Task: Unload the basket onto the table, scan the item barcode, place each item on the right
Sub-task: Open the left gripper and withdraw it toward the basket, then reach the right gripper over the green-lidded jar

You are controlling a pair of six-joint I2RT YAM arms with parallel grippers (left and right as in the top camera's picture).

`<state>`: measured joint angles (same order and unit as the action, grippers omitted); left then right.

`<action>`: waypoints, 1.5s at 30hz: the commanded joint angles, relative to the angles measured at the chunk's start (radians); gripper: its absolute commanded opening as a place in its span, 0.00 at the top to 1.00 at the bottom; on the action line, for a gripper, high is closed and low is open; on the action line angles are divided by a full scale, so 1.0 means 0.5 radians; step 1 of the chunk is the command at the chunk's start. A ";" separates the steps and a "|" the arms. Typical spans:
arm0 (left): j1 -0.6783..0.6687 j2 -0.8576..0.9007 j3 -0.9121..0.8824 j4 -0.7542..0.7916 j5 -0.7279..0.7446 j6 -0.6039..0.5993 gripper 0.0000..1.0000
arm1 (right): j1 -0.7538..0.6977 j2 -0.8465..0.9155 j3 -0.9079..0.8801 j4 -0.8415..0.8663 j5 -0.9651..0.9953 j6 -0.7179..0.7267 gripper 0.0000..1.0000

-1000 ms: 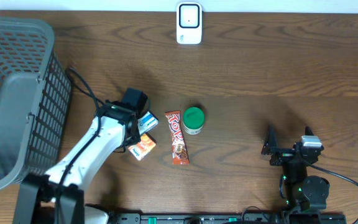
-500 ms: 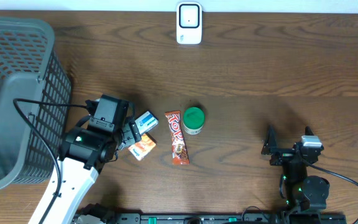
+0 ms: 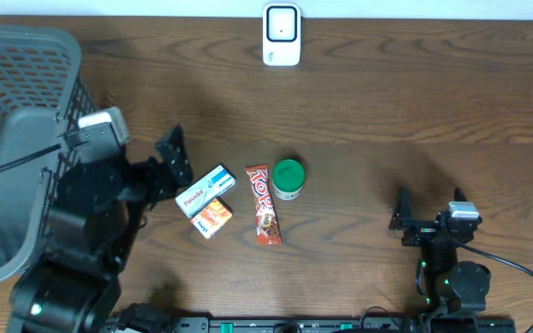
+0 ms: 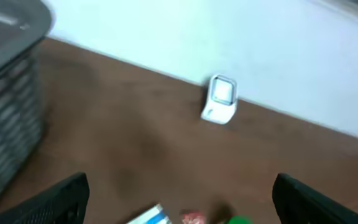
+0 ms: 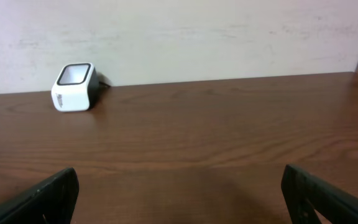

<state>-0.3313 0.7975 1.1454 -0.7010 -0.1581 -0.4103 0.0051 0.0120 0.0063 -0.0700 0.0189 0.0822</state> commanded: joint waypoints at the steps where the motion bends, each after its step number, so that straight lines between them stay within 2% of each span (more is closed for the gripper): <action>1: -0.002 0.052 0.008 -0.220 -0.084 0.021 0.07 | 0.019 -0.011 -0.002 -0.005 -0.005 -0.018 0.01; 4: -0.002 0.078 0.008 -0.410 -0.210 -0.221 0.07 | 0.019 -0.011 -0.002 -0.005 -0.021 -0.009 0.01; 6: -0.002 0.044 0.009 -0.410 -0.327 -0.343 0.06 | 0.019 -0.011 -0.002 -0.005 -0.095 0.061 0.01; 8: -0.002 -0.056 0.009 -0.258 -0.329 -0.277 0.01 | 0.019 -0.011 -0.002 0.020 -0.190 0.101 0.01; 9: -0.002 -0.128 0.013 -0.159 -0.318 -0.175 0.02 | 0.019 -0.011 -0.002 0.074 -0.435 0.246 0.01; 12: -0.002 -0.249 0.047 -0.084 -0.369 -0.018 0.02 | 0.019 -0.011 0.005 0.331 -1.012 0.323 0.01; 13: -0.002 -0.278 0.063 -0.095 -0.426 -0.002 0.02 | 0.019 -0.011 0.019 0.324 -1.030 0.369 0.01; 17: -0.002 -0.353 0.100 -0.199 -0.660 -0.005 0.02 | 0.019 0.081 0.270 -0.134 -0.963 0.426 0.01; 19: -0.002 -0.355 0.100 -0.253 -0.659 -0.011 0.02 | 0.019 0.224 0.490 -0.352 -0.911 0.426 0.01; 24: -0.002 -0.355 0.100 -0.368 -0.659 -0.011 0.02 | 0.020 0.686 0.956 -0.605 -0.892 0.426 0.01; 30: -0.002 -0.355 0.100 -0.430 -0.659 -0.011 0.02 | 0.120 1.566 1.687 -1.109 -0.891 0.425 0.01; 33: -0.002 -0.355 0.100 -0.473 -0.659 -0.011 0.02 | 0.356 1.968 2.026 -1.286 -0.824 0.418 0.01; 36: -0.002 -0.355 0.100 -0.517 -0.659 -0.011 0.02 | 0.806 2.385 2.393 -1.449 -0.564 0.417 0.01; 38: -0.002 -0.355 0.100 -0.546 -0.658 -0.011 0.02 | 0.986 2.547 2.525 -1.501 -0.504 0.417 0.01; 41: -0.002 -0.355 0.100 -0.632 -0.658 -0.012 0.02 | 1.198 2.741 2.583 -1.422 -0.507 0.417 0.01; 45: -0.002 -0.355 0.100 -0.668 -0.649 -0.027 0.02 | 1.312 2.911 2.593 -1.332 -0.607 0.439 0.01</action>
<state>-0.3313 0.6209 1.1828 -1.0233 -0.4774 -0.4286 0.6292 1.4212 1.2793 -0.7547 -0.2668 0.2882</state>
